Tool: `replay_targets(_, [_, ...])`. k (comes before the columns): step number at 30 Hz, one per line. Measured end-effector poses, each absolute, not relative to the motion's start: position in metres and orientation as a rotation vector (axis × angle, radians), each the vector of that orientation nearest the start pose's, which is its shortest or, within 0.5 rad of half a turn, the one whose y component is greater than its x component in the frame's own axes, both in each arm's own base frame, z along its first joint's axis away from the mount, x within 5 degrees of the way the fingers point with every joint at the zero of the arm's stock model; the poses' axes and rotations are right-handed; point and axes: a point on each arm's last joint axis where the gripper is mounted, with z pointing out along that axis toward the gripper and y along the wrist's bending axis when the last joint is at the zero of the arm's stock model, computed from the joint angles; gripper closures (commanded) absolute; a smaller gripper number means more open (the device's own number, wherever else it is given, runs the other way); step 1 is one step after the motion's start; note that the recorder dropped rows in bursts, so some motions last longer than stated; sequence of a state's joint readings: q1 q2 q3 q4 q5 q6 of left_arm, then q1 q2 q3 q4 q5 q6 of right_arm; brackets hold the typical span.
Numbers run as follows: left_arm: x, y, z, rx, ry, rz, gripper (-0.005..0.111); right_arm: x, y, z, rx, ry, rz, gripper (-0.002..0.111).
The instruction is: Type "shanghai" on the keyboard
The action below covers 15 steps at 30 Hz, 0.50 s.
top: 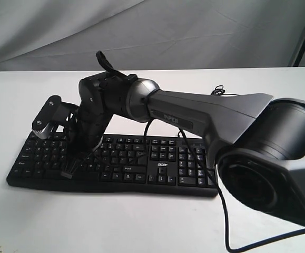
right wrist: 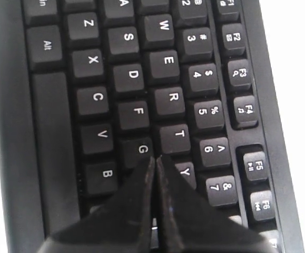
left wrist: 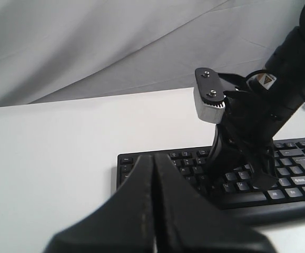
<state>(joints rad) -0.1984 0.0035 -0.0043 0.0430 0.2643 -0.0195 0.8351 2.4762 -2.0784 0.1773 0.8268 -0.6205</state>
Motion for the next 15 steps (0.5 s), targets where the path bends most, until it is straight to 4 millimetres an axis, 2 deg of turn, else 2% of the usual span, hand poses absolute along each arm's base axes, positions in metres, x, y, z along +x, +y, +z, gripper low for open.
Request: replay_targets(15, [0.0543,-0.0099,0.1905,0.184,1.739,-0.119,0.107,0.3478,0.4019,0.1259,-1.701,2.104,0.28,0.108])
